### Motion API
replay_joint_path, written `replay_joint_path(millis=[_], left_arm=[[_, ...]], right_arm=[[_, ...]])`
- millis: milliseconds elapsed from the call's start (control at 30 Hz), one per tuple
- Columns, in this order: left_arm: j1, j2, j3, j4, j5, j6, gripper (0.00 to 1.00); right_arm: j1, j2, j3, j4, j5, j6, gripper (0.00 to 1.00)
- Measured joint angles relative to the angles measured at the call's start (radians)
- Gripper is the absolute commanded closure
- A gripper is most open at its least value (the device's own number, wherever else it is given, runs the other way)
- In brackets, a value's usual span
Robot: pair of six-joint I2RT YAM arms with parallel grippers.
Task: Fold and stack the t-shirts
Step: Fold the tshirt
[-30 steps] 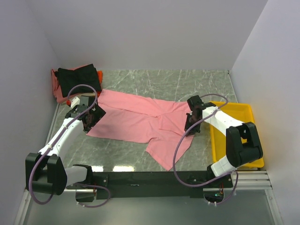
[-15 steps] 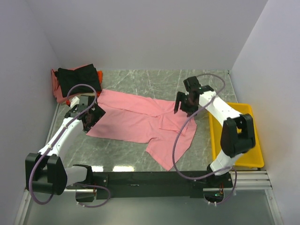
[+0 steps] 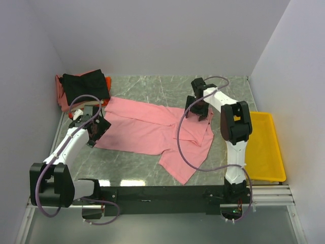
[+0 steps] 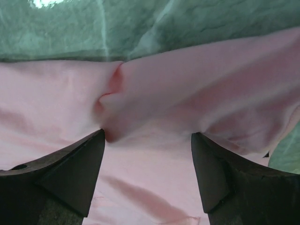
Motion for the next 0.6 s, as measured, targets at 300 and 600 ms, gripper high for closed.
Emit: replay_joint_path(millis=[300,600], left_arm=[[0.028,-0.040,-0.064,-0.071,-0.008,-0.067,0.01],[0.050,-0.047,-0.161,-0.070,0.036,-0.092,0.01]], right_arm=[[-0.047,0.136,0.223,-0.140,0.025,-0.016,0.18],[-0.070,0.221,0.389,-0.196,0.020,-0.093,0.15]])
